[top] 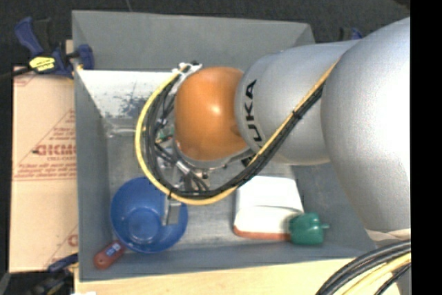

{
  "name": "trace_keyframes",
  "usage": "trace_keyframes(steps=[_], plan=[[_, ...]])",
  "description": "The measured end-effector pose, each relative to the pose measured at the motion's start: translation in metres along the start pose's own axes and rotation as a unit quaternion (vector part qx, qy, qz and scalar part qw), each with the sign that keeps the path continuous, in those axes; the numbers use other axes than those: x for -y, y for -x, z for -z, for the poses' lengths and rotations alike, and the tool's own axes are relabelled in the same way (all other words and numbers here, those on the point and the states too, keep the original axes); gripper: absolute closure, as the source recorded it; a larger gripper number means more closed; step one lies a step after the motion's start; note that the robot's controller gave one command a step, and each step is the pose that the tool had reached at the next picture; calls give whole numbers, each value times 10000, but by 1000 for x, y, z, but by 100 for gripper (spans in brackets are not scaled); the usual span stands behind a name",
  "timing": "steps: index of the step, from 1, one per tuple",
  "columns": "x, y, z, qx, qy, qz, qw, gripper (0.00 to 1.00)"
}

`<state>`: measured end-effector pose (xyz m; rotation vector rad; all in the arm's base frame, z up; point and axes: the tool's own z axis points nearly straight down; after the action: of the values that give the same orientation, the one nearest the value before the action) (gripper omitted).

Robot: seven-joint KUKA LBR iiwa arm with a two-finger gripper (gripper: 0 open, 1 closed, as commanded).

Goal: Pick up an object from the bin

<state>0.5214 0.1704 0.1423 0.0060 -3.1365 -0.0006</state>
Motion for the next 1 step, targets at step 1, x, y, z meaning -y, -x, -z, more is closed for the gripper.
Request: trace_keyframes(steps=[1], plan=[[1, 2, 3, 35, 6, -23, 10000, 0]])
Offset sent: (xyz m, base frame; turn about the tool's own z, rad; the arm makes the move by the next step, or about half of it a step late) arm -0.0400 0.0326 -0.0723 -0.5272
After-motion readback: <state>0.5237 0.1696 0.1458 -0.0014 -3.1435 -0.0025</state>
